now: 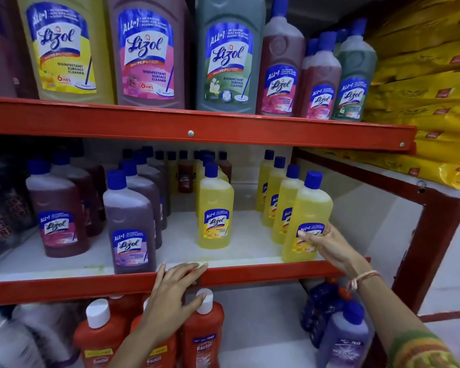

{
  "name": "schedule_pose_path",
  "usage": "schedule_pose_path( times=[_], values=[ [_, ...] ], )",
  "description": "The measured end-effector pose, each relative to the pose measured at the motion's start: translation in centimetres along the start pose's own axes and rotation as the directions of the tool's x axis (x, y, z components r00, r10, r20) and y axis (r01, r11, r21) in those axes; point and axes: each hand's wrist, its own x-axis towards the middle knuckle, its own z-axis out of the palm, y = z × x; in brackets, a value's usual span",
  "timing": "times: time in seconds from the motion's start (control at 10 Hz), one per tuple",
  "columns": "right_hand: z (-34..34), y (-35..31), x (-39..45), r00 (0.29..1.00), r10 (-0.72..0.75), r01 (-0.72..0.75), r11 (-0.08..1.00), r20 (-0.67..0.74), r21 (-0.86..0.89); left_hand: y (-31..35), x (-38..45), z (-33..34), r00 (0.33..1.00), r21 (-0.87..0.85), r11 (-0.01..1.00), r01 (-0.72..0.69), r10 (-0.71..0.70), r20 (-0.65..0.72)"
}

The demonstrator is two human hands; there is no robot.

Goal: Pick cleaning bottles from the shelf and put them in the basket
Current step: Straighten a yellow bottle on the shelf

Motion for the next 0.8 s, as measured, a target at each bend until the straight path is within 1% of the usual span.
schedule_pose_path(
  times=[0.2,0.4,0.5,0.6,0.7,0.8],
  values=[
    [0.0,0.6,0.0,0.999,0.052,-0.052,0.997,-0.012,-0.053,0.1,-0.2,0.0,1.0,0.006,1.0,-0.015,0.015,-0.003],
    [-0.3,0.7,-0.1,0.998,0.061,-0.061,0.998,-0.02,-0.007,0.3,-0.3,0.0,1.0,0.042,0.999,-0.015,0.015,-0.008],
    [-0.2,0.5,-0.2,0.998,0.067,-0.067,0.998,-0.011,-0.01,0.5,-0.5,-0.1,1.0,0.059,0.998,-0.016,0.017,-0.006],
    [0.0,-0.1,-0.5,0.998,0.065,-0.066,0.996,-0.009,-0.061,0.8,-0.4,-0.3,1.0,0.084,0.996,-0.013,0.014,-0.011],
    [0.6,-0.8,-0.8,0.998,0.013,-0.02,0.993,-0.058,-0.113,0.8,-0.4,-0.5,0.997,0.075,0.997,-0.032,0.037,-0.072],
    [1.8,-3.4,-1.4,0.959,-0.156,0.109,0.974,-0.237,-0.197,1.3,0.0,-2.4,0.966,0.137,0.988,-0.07,0.101,-0.237]
  ],
)
